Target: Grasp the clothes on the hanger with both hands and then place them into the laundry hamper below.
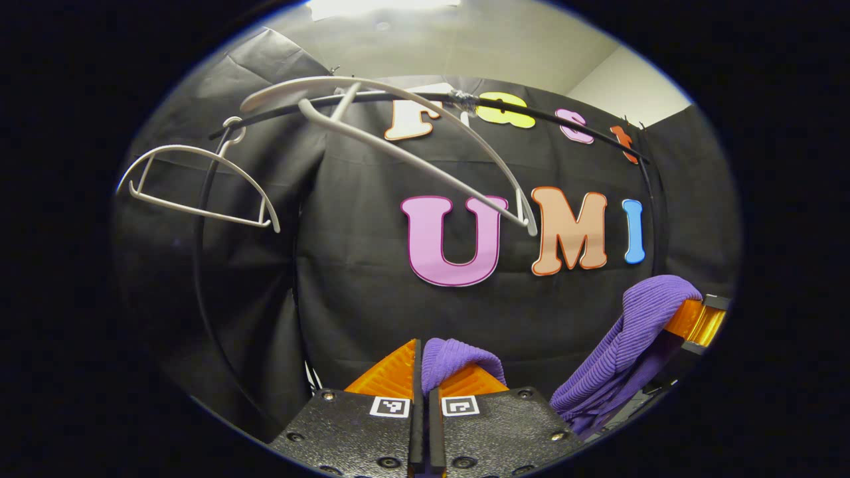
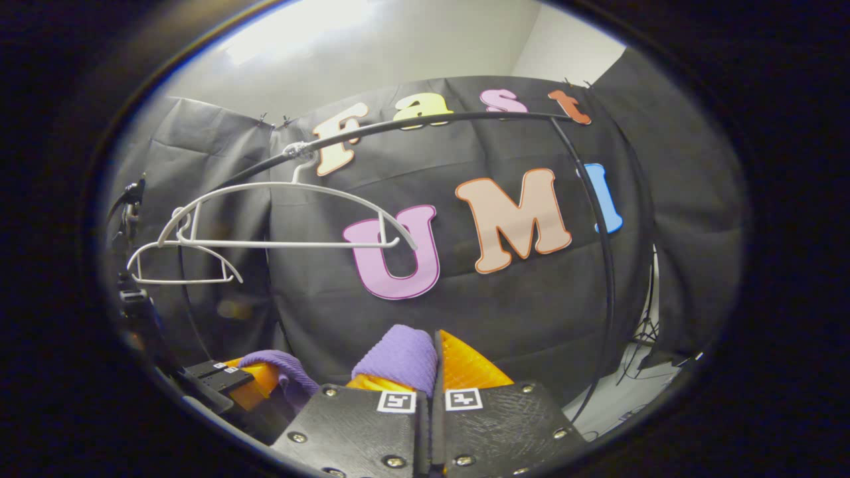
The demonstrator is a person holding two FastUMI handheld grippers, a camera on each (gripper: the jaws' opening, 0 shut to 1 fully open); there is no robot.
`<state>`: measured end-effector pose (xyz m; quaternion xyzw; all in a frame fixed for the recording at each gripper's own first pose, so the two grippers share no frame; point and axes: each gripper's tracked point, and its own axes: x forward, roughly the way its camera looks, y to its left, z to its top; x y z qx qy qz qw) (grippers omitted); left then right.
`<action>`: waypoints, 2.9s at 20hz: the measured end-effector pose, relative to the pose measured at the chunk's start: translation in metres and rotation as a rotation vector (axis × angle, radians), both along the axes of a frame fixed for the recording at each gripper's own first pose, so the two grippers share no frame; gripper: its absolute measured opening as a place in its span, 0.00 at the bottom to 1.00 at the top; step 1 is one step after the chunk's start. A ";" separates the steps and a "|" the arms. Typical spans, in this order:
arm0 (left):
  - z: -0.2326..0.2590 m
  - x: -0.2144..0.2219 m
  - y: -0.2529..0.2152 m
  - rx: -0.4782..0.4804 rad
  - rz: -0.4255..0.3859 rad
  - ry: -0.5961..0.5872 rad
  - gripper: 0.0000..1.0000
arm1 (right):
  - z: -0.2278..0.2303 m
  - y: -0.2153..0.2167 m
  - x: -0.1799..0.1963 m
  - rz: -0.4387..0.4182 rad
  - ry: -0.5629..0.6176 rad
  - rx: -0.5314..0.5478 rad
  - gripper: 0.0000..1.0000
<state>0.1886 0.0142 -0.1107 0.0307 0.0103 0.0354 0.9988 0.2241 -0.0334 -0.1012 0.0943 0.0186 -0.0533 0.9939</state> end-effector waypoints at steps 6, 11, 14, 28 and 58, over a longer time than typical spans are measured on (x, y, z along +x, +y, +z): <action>-0.048 0.014 0.008 -0.007 0.003 0.045 0.03 | -0.062 0.011 0.020 0.037 0.085 -0.024 0.02; -0.098 0.023 0.016 0.000 0.001 0.109 0.03 | -0.129 0.017 0.019 0.040 0.163 -0.028 0.02; -0.124 0.028 0.018 0.009 -0.003 0.156 0.05 | -0.169 0.022 0.017 0.047 0.234 0.005 0.02; -0.231 0.023 0.009 0.051 -0.057 0.326 0.08 | -0.299 0.019 0.000 0.025 0.523 0.039 0.05; -0.370 -0.019 0.020 -0.127 -0.053 0.831 0.96 | -0.391 -0.010 -0.031 -0.027 0.775 -0.070 1.00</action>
